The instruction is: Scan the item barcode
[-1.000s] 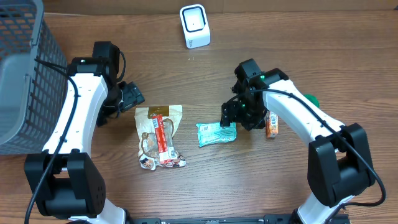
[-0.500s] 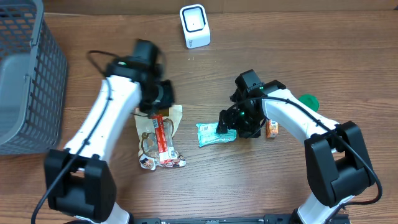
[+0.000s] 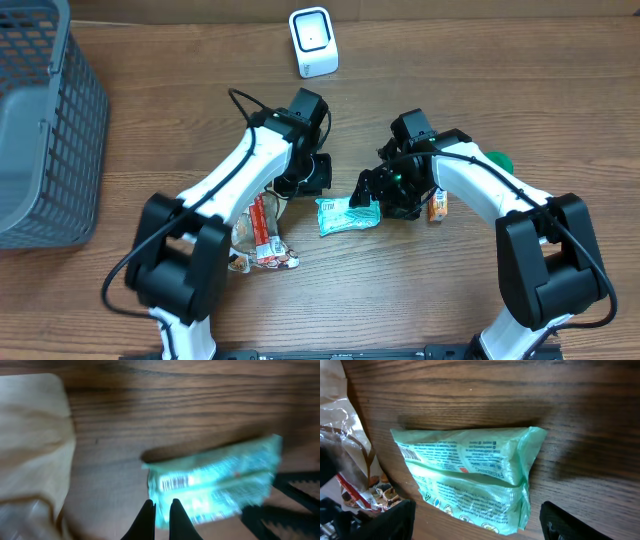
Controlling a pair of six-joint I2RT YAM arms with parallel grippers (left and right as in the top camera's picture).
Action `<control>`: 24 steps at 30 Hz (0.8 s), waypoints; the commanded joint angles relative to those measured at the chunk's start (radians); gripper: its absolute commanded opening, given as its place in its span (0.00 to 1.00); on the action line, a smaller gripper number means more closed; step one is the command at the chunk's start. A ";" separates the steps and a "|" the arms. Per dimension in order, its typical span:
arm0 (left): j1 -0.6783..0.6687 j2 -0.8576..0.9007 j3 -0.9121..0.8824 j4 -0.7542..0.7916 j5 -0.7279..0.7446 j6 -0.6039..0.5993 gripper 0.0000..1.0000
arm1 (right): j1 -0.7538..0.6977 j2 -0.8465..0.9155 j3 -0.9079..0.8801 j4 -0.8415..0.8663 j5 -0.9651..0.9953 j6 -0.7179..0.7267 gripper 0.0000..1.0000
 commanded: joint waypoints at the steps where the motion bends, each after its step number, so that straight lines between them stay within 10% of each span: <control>1: -0.003 0.065 -0.010 0.025 0.080 0.044 0.04 | -0.006 -0.017 -0.047 0.020 -0.048 0.004 0.79; 24: -0.006 0.214 -0.010 0.039 0.062 0.045 0.04 | -0.013 -0.017 -0.176 0.278 -0.099 0.132 0.48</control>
